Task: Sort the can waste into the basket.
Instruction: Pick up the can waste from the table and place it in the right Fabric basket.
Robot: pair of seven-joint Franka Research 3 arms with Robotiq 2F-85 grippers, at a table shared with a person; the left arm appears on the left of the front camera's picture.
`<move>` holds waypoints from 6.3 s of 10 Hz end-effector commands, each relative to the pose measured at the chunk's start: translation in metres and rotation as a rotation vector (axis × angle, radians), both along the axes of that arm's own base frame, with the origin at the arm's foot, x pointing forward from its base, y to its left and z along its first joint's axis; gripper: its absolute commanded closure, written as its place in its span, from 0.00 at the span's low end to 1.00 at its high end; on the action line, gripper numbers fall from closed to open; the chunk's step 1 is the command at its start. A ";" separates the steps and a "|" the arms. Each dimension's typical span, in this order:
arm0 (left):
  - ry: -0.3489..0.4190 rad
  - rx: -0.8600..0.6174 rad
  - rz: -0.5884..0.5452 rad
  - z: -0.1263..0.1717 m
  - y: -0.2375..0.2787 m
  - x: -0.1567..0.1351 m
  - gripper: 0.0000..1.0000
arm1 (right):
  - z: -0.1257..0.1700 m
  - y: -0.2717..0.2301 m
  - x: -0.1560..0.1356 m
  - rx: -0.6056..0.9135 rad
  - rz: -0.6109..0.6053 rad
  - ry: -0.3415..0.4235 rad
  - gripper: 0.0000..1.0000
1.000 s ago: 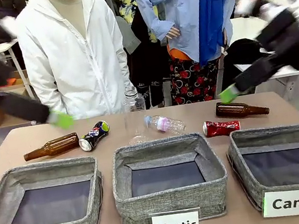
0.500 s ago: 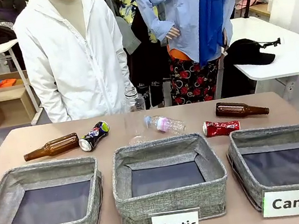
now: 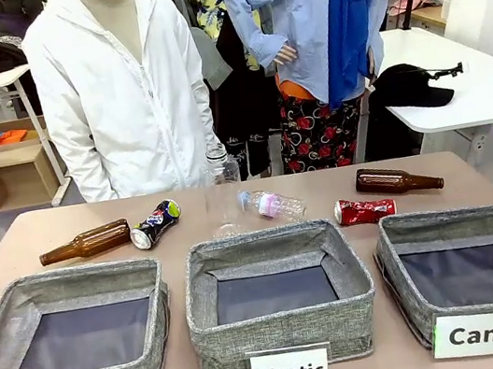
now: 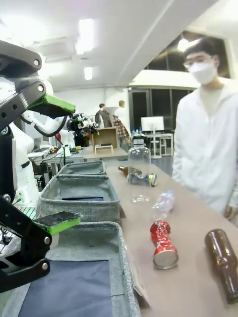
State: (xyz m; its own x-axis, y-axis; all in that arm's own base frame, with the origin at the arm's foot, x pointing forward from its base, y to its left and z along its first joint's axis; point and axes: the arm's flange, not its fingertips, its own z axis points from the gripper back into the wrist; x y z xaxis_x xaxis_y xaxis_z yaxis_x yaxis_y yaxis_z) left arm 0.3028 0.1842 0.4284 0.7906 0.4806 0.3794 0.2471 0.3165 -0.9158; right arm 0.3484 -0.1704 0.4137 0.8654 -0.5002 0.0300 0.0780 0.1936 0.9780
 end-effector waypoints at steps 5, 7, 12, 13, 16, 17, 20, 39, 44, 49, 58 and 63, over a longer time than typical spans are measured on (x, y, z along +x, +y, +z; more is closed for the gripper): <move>-0.002 0.002 -0.046 0.008 -0.001 -0.008 0.00 | 0.010 -0.003 -0.011 -0.028 0.032 -0.020 0.00; -0.002 0.002 -0.046 0.008 -0.001 -0.008 0.00 | 0.010 -0.003 -0.011 -0.028 0.032 -0.020 0.00; -0.100 0.467 -0.323 0.072 -0.089 0.032 0.00 | 0.010 -0.003 -0.011 -0.028 0.032 -0.020 0.00; -0.081 0.549 -0.346 0.078 -0.122 0.052 0.00 | 0.010 -0.003 -0.011 -0.028 0.032 -0.020 0.00; -0.116 0.957 -0.381 0.067 -0.214 0.118 0.00 | 0.010 -0.003 -0.011 -0.028 0.032 -0.020 0.00; -0.151 1.118 -0.375 0.057 -0.233 0.135 0.00 | 0.010 -0.003 -0.011 -0.028 0.032 -0.020 0.00; -0.215 1.101 -0.429 0.058 -0.255 0.131 0.00 | 0.010 -0.003 -0.011 -0.028 0.032 -0.020 0.00; -0.177 0.570 -0.083 0.138 0.121 -0.035 0.00 | 0.010 -0.003 -0.011 -0.028 0.032 -0.020 0.00; -0.277 0.478 -0.014 0.096 0.150 -0.101 0.00 | 0.010 -0.003 -0.011 -0.028 0.032 -0.020 0.00; -0.190 0.665 -0.040 0.137 0.081 -0.047 0.00 | 0.010 -0.003 -0.011 -0.028 0.032 -0.020 0.00; -0.221 1.160 -0.429 0.092 -0.224 0.238 0.00 | 0.010 -0.003 -0.011 -0.028 0.032 -0.020 0.00; -0.169 1.189 -0.788 -0.004 -0.321 0.319 0.00 | 0.010 -0.003 -0.011 -0.028 0.032 -0.020 0.00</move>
State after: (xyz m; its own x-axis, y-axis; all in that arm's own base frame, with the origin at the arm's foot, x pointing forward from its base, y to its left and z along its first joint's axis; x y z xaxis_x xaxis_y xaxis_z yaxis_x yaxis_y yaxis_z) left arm 0.6073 -0.1380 0.4164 0.6146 -0.6815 0.3972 0.7793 0.6028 -0.1714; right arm 0.3380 -0.1716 0.4227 0.8780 -0.4774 0.0355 0.0807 0.2207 0.9720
